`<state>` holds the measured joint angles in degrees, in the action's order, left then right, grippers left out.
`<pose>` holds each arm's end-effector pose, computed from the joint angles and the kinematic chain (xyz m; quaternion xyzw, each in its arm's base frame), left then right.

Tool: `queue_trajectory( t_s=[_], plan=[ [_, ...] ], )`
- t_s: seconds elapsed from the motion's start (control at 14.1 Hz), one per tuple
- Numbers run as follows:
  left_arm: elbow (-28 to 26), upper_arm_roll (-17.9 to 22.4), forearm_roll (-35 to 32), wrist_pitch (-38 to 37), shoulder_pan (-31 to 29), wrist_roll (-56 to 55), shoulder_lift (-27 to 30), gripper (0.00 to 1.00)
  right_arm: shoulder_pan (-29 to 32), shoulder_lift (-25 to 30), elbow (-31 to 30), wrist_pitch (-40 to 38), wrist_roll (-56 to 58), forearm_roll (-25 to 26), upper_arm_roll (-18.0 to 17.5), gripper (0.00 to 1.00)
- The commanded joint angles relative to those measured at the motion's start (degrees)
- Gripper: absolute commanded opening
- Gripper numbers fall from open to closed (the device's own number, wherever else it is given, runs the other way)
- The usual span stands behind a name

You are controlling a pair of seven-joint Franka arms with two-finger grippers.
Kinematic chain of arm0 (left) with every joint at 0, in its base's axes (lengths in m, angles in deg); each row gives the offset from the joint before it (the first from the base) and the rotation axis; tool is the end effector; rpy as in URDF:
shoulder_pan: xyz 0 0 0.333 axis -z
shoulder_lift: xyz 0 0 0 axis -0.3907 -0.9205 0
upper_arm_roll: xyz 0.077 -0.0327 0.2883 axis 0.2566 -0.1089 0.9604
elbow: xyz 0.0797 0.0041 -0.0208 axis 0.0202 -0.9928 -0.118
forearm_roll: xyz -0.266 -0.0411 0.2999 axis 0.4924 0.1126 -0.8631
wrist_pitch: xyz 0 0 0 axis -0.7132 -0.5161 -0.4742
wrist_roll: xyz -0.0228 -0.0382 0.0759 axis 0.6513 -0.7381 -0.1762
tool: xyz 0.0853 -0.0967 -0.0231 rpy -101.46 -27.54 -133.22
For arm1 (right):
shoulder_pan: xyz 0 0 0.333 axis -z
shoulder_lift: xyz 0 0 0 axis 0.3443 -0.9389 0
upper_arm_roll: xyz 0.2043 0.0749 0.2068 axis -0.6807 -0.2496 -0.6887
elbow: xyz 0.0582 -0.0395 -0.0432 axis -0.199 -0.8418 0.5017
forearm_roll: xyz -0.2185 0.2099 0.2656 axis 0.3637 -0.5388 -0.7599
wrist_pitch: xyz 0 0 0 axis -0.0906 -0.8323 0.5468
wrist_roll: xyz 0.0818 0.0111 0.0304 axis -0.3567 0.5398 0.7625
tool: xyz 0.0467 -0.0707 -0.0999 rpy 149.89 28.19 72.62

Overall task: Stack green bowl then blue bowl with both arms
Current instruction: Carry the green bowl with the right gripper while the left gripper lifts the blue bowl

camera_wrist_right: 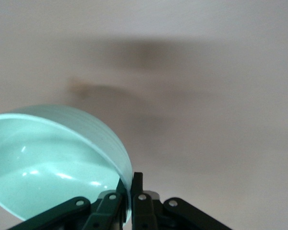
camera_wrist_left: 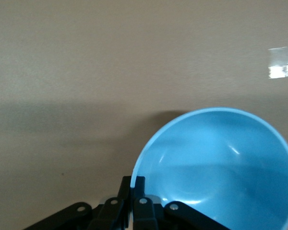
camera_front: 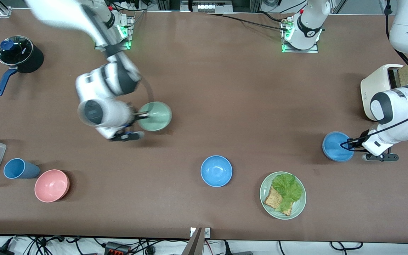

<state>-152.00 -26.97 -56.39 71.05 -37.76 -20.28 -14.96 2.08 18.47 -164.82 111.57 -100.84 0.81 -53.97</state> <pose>0.6185 0.1411 0.1733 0.9999 0.0016 -0.0035 0.0095 0.5514 0.3007 0.2431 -0.9866 -0.0273 0.1594 0.0227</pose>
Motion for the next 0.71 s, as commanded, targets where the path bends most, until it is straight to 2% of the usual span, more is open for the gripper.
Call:
queue_trajectory(
  t_s=[0.0, 0.14, 0.21, 0.43, 0.64],
  plan=[
    [-2.0, -0.9, -0.9, -2.5, -0.2, 0.3, 2.8, 0.01, -8.1, -5.5, 4.7, 0.0, -10.1, -0.6, 0.6, 0.0],
    [-2.0, -1.1, -0.9, -5.0, -0.1, 0.0, 4.4, 0.01, -12.0, -7.1, 5.5, 2.9, -13.0, -2.4, 0.5, 0.0],
    [-2.0, -2.2, -0.8, -7.7, -0.1, -0.2, 5.7, 0.01, -13.7, -7.3, 5.3, 5.0, -13.1, -4.9, 0.6, 0.0],
    [-2.0, -5.4, -0.3, -15.8, -0.4, -1.6, 10.5, 0.01, -15.5, -10.0, 5.3, 8.9, -13.5, -8.2, 0.6, 0.0],
    [-2.0, -11.4, -0.2, -21.4, -0.5, -7.9, 14.6, 0.01, -17.1, -11.3, 5.3, 12.5, -13.7, -10.9, 0.6, 0.0]
  ],
)
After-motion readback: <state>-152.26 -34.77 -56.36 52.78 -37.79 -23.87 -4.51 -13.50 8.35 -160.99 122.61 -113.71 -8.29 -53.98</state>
